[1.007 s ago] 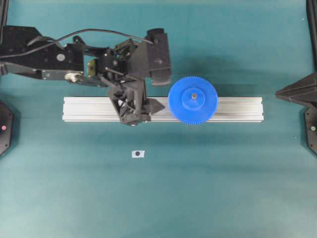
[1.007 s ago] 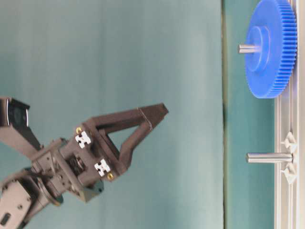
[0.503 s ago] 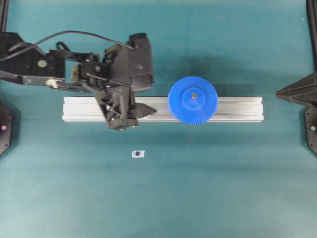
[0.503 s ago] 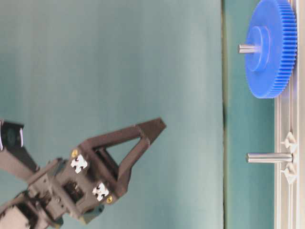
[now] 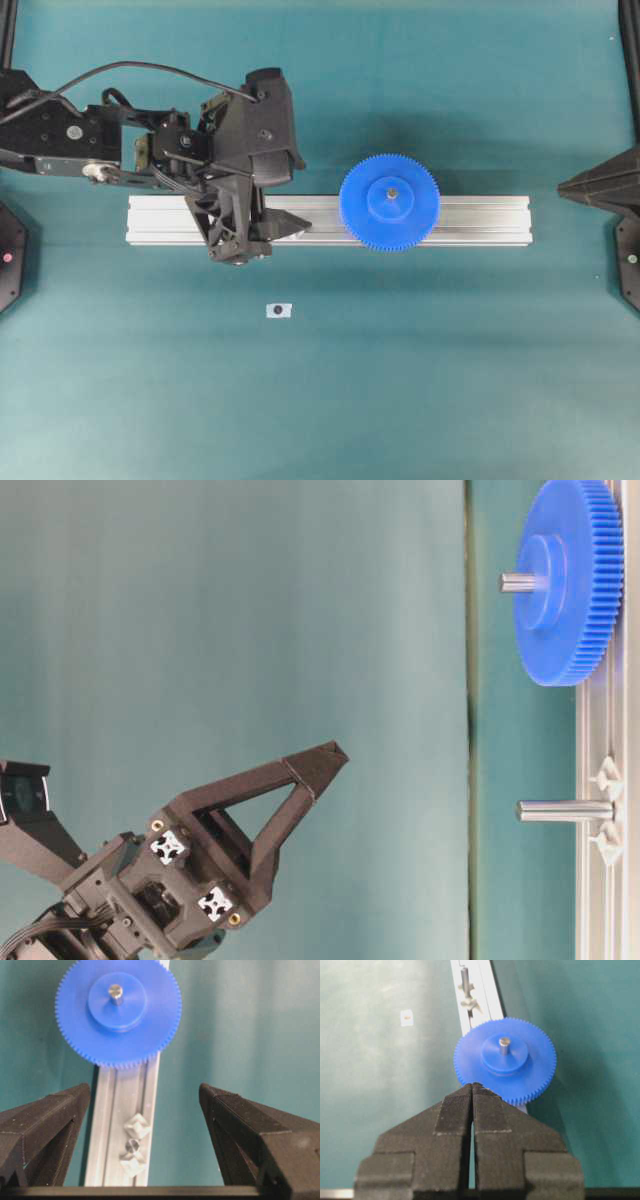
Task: Find the location of the shaft and insert the large gear.
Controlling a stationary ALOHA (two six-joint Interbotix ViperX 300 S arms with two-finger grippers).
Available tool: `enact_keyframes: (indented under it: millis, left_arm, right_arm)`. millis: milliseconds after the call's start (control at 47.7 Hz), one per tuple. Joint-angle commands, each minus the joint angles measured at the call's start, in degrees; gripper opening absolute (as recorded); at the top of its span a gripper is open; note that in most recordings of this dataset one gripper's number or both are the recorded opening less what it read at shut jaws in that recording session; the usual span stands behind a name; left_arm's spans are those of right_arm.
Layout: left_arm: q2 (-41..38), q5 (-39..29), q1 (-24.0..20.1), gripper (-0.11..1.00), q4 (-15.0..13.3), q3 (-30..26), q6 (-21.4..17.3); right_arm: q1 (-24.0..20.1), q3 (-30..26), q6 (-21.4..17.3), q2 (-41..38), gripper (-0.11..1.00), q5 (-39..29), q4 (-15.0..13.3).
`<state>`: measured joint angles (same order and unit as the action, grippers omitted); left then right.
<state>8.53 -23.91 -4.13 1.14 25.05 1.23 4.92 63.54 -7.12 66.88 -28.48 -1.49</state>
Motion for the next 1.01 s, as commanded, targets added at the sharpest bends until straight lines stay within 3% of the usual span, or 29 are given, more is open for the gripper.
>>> enact_keyframes:
  millis: [0, 986]
  left_arm:
    - [1.6, 0.7, 0.2, 0.90, 0.2, -0.6, 0.0]
    - [1.5, 1.5, 0.2, 0.90, 0.2, -0.3, 0.2]
  right_arm:
    - [0.1, -0.6, -0.6, -0.4, -0.01, 0.3, 0.1]
    - [0.1, -0.1, -0.6, 0.0, -0.01, 0.4, 0.1]
